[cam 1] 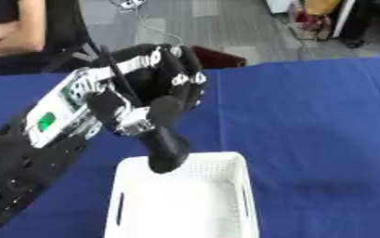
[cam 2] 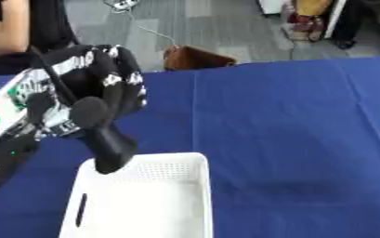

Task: Pick up objects on the table and place them in the box.

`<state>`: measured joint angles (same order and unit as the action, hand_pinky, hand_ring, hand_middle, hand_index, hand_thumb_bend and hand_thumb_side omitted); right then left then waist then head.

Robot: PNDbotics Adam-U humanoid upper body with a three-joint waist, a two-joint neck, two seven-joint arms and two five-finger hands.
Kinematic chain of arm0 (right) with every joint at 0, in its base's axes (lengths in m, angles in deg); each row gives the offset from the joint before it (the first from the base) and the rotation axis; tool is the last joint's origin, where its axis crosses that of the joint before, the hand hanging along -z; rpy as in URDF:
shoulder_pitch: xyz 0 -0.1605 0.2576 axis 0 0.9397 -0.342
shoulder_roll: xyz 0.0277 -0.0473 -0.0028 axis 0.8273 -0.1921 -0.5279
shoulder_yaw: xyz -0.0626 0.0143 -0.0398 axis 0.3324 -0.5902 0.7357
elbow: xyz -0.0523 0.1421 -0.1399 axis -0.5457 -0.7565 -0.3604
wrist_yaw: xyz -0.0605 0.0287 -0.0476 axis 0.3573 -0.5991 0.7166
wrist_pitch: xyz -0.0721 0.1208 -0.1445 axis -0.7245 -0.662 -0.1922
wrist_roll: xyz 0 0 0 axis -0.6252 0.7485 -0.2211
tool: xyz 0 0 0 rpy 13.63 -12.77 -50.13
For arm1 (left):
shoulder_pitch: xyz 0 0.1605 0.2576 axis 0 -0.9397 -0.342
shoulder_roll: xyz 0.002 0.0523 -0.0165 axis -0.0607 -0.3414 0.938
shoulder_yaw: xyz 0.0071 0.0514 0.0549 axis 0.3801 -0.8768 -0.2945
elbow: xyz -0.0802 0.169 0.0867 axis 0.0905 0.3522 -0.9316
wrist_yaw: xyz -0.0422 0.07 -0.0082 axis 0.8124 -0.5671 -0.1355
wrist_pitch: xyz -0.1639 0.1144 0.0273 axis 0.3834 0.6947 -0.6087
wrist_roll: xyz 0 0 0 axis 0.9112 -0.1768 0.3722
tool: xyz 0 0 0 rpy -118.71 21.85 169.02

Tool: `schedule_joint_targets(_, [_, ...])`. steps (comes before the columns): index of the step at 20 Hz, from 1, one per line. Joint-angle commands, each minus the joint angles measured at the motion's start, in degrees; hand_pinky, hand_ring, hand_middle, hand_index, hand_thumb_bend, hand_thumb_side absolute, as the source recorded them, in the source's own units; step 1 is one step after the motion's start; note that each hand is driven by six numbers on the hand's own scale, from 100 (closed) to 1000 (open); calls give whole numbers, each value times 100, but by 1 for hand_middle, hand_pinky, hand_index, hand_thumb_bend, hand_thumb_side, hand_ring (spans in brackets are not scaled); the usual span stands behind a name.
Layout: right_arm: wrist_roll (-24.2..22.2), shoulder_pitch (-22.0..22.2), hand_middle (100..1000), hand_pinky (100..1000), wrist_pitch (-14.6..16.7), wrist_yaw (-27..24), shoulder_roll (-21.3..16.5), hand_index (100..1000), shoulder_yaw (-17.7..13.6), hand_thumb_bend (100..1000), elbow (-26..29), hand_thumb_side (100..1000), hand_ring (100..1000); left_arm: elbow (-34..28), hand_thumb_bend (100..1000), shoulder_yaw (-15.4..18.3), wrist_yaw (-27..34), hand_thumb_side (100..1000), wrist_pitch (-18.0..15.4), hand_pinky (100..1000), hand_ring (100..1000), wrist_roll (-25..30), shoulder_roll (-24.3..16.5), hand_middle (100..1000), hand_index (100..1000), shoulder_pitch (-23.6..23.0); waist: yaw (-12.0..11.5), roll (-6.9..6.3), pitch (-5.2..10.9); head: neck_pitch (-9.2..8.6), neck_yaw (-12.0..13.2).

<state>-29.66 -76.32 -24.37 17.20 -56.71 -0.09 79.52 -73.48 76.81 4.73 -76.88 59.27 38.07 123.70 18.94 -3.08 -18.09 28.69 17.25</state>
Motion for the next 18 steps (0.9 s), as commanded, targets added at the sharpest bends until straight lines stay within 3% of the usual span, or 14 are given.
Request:
schedule_joint_targets(1, [-2005, -69, 821, 714, 2022, -14, -146, 932, -67, 859, 55, 697, 820, -28, 100, -15, -74, 502, -1244, 100, 100, 1301, -15, 100, 120, 84, 2, 38, 84, 16, 31])
schedule_joint_targets(18, [-2005, -172, 825, 717, 2022, -112, -100, 933, -172, 860, 116, 703, 822, 140, 100, -396, -925, 483, -1296, 100, 100, 1301, 332, 100, 122, -30, 88, 115, -67, -35, 37])
